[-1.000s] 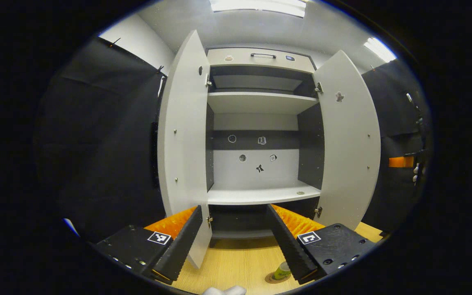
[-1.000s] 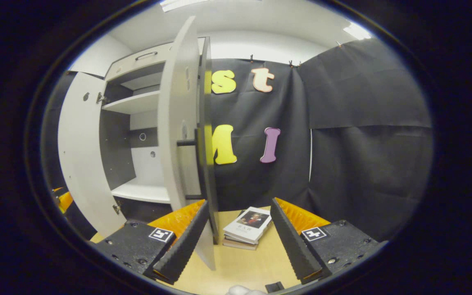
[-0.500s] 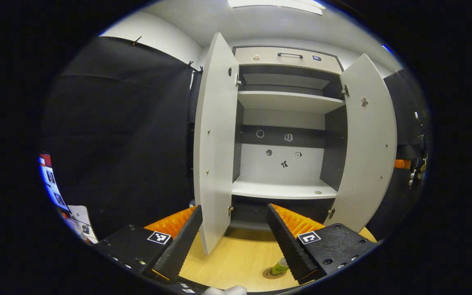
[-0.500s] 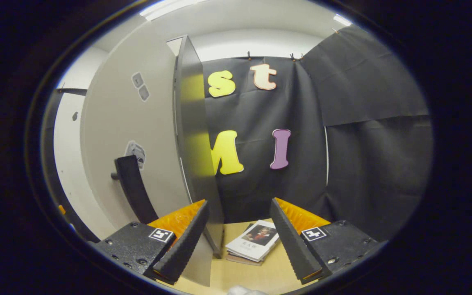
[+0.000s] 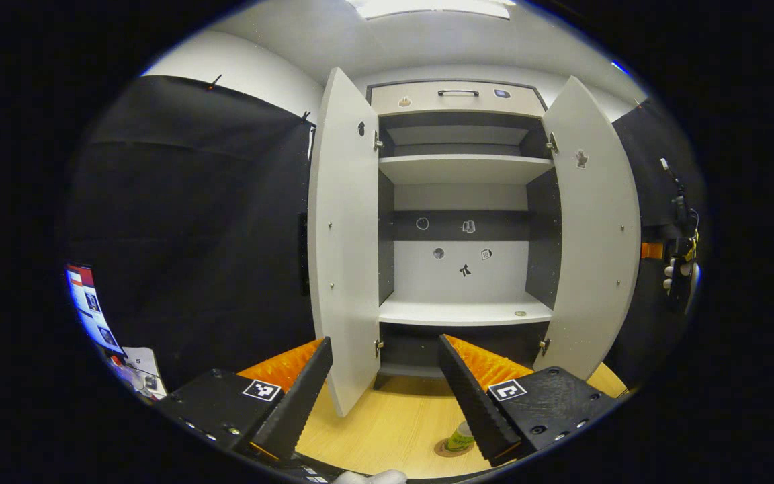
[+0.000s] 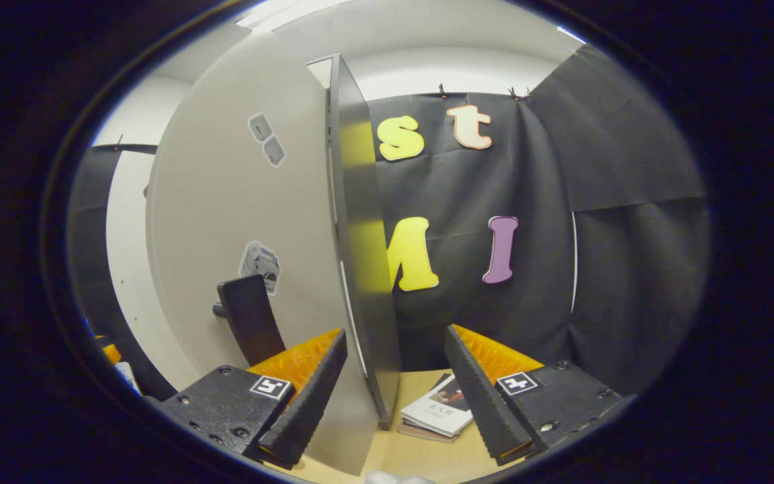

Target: Grasp the bottle in the cabinet with the left hand and place it on the coaster, then close the right door with the right hand and the left door with the left hand.

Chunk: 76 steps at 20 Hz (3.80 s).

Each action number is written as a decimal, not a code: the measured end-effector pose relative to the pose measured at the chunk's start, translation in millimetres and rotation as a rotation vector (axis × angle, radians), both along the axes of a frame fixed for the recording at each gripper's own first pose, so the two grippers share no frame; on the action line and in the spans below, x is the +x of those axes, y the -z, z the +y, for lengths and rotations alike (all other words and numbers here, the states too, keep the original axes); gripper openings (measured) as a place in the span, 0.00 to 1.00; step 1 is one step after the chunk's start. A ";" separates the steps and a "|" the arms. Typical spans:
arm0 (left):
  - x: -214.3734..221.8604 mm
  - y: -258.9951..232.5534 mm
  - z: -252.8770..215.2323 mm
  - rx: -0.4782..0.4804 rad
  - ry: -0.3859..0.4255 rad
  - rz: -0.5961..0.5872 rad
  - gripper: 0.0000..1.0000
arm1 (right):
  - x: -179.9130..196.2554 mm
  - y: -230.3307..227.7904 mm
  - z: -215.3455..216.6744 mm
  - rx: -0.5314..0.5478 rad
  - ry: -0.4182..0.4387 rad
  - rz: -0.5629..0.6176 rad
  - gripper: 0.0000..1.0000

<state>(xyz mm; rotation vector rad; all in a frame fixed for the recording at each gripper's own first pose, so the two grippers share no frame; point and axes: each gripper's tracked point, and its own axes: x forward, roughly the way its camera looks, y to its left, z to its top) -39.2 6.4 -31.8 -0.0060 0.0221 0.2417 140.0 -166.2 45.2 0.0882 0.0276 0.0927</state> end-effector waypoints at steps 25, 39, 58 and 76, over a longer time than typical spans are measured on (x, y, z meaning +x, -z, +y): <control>4.7 27.9 51.3 0.026 0.149 0.050 0.96 | -33.8 18.0 198.3 -0.136 -0.166 -0.004 0.99; 20.6 15.4 106.5 0.037 0.135 0.020 0.96 | -90.3 51.6 177.3 -0.108 -0.068 0.077 0.99; 104.7 -53.1 269.7 0.048 -0.065 -0.077 0.96 | -164.6 78.3 159.7 -0.131 0.069 0.139 0.95; 124.6 -62.9 182.4 0.078 0.029 -0.096 0.87 | -142.8 75.6 158.9 -0.101 -0.032 0.142 0.95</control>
